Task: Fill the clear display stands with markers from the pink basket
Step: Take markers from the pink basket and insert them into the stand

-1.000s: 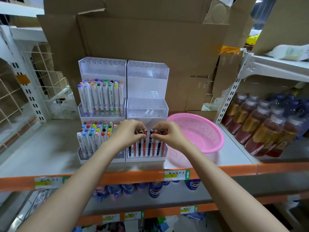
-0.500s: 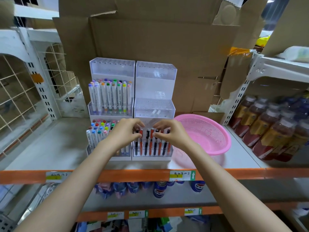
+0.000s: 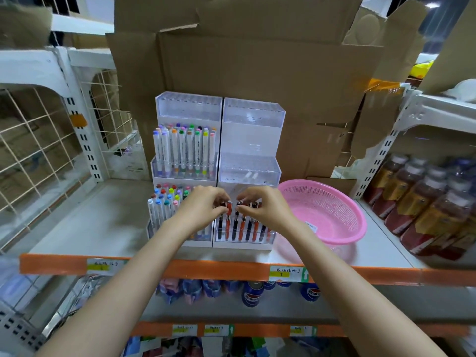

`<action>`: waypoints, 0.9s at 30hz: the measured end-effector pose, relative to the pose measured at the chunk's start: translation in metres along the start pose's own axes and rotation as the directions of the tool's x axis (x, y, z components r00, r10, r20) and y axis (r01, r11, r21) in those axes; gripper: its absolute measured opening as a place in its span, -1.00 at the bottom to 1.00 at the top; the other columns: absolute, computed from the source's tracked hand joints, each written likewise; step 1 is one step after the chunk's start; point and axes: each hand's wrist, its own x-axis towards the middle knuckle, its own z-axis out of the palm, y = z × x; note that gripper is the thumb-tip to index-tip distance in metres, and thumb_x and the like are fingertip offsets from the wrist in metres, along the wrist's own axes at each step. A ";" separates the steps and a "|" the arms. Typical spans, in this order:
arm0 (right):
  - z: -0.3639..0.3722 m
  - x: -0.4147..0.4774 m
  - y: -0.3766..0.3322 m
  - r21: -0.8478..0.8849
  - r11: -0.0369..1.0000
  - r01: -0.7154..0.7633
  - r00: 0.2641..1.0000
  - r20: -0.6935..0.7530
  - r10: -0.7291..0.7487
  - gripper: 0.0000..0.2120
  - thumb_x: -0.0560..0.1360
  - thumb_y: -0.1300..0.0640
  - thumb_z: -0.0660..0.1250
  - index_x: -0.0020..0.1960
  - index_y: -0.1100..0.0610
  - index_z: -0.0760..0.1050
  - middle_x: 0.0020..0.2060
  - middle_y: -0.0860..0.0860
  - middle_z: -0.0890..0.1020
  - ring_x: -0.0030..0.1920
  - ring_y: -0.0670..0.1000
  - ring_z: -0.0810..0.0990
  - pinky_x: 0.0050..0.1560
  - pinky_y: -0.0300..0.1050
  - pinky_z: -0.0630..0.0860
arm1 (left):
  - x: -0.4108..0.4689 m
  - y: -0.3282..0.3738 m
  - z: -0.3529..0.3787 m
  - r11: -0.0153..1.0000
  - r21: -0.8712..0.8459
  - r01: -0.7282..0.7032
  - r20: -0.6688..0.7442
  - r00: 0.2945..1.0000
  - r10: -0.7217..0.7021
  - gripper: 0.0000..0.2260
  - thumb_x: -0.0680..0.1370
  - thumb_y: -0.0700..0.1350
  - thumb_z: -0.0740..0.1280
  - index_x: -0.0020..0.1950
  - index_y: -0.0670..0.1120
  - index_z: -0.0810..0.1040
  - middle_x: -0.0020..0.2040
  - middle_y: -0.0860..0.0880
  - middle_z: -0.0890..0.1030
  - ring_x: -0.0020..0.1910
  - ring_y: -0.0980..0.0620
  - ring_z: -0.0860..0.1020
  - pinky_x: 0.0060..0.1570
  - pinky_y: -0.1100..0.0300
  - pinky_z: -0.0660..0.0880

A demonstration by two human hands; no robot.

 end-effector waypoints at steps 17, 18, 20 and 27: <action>0.040 0.028 -0.064 -0.366 0.894 0.257 0.965 0.137 -0.222 -0.64 0.60 0.09 0.21 0.39 0.01 0.40 0.31 -0.03 0.53 0.28 0.02 0.51 0.48 0.15 0.06 | -0.051 -0.055 -0.042 0.972 0.195 0.130 -0.266 0.961 -0.075 -0.67 0.56 -0.13 0.32 0.33 -0.08 0.51 0.31 -0.06 0.51 0.30 -0.05 0.45 0.29 0.06 0.35; 0.044 0.029 -0.069 -0.388 0.883 0.266 0.963 0.138 -0.230 -0.64 0.59 0.15 0.21 0.39 0.03 0.41 0.30 0.00 0.54 0.27 0.04 0.52 0.47 0.14 0.09 | -0.054 -0.061 -0.041 0.972 0.205 0.113 -0.253 0.966 -0.059 -0.68 0.56 -0.13 0.33 0.33 -0.08 0.52 0.31 -0.07 0.51 0.30 -0.07 0.46 0.29 0.04 0.36; 0.052 0.032 -0.078 -0.401 0.872 0.281 0.960 0.133 -0.248 -0.65 0.58 0.24 0.21 0.35 0.08 0.44 0.24 0.03 0.56 0.19 0.10 0.56 0.28 0.08 0.36 | -0.057 -0.073 -0.040 0.967 0.245 0.069 -0.243 0.970 -0.007 -0.67 0.54 -0.15 0.36 0.31 -0.09 0.53 0.32 -0.10 0.51 0.29 -0.10 0.48 0.26 0.02 0.40; 0.090 0.032 -0.092 -0.326 0.925 0.193 0.981 0.065 -0.182 -0.65 0.60 0.18 0.19 0.38 0.10 0.42 0.27 0.10 0.52 0.20 0.17 0.52 0.00 0.07 0.54 | -0.063 -0.119 -0.037 0.894 0.413 -0.175 -0.020 0.979 0.201 -0.53 0.55 -0.04 0.24 0.45 -0.12 0.36 0.41 -0.13 0.41 0.37 -0.11 0.41 0.22 -0.05 0.48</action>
